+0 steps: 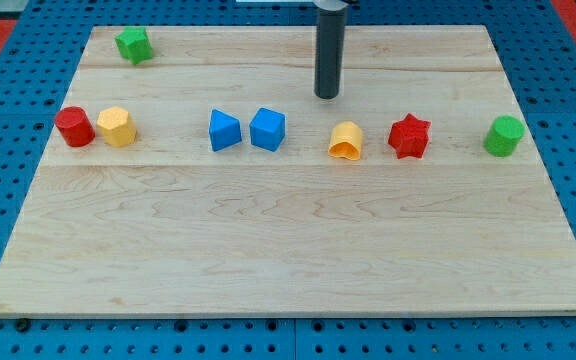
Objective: Move the arm slightly down
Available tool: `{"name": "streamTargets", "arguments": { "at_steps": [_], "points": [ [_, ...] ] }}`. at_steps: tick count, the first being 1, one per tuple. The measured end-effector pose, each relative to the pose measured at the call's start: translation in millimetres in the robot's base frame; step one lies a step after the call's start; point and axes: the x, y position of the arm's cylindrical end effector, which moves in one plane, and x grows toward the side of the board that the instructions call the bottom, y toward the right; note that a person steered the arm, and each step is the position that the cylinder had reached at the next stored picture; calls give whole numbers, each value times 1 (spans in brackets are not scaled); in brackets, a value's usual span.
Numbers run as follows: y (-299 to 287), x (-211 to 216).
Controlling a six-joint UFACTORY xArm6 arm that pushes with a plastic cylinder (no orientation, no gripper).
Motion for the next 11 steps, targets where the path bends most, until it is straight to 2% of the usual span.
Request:
{"name": "streamTargets", "arguments": {
  "at_steps": [1, 2, 3, 4, 5, 6, 10, 11],
  "points": [
    [-63, -25],
    [-155, -34],
    [-224, 7],
    [-216, 19],
    [-211, 65],
    [-211, 129],
    [-211, 147],
    [-212, 176]
  ]
}}
